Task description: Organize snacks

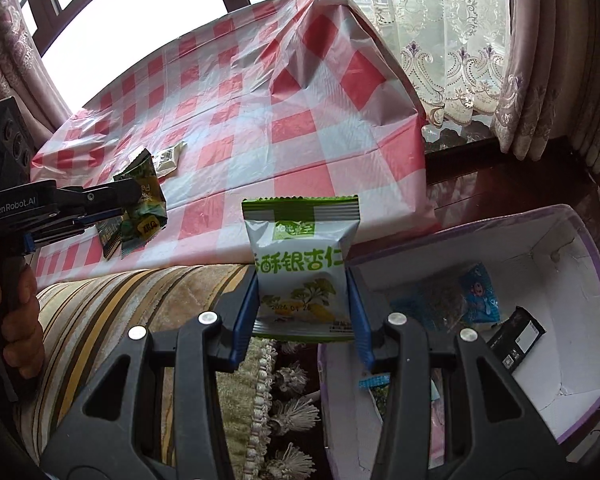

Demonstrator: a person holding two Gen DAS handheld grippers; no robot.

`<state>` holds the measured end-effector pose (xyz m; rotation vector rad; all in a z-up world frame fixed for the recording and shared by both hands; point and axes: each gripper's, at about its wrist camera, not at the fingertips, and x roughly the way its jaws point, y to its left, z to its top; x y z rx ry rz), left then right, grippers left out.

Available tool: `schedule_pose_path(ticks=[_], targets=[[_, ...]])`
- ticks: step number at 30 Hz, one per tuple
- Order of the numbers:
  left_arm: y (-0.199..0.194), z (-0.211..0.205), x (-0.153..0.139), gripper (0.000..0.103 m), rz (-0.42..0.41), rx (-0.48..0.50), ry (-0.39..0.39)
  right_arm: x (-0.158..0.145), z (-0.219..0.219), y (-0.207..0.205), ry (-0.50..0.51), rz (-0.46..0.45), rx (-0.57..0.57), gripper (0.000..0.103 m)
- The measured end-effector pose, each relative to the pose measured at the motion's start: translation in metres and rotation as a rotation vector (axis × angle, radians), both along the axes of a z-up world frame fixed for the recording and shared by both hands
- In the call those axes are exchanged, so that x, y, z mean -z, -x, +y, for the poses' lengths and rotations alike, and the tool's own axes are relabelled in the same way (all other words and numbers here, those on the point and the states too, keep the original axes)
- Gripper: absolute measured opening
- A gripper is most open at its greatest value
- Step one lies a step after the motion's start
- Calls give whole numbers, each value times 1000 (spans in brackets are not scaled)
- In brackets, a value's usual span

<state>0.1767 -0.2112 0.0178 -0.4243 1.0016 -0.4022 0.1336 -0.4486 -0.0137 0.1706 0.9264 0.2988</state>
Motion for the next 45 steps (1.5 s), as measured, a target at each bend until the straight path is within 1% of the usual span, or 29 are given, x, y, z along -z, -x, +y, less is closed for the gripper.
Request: schedule_pose_path(ticks=[10,18,21,22,24,26,27,32,38,41,45], targets=[[-4,-55,11,28,60,123,21,9,-44,4,5,31,109,46],[-6,-90,16,28,84,202,29,11,-73,5,21,43,175,47],[-5,-101,17,28,93,237,50,11,-80,5,32,45,195,47],[-5,-105,17,31,98,251,62,11,-82,5,35,48,204,49],[-5,-110,19,39,112,277,76,10,-87,4,40,50,224,55],[-5,-109,19,49,112,274,75,8,-92,4,48,50,241,66],[-5,-107,19,50,113,268,80,8,-95,4,52,48,251,66],[-5,-100,20,50,117,239,83,2,-108,5,58,42,291,66],[-4,-87,15,50,89,201,71,-7,-122,7,63,36,344,66],[-3,-76,14,50,83,170,70,-9,-118,6,65,37,337,67],[0,-58,13,50,72,129,77,-12,-104,3,64,35,300,67]])
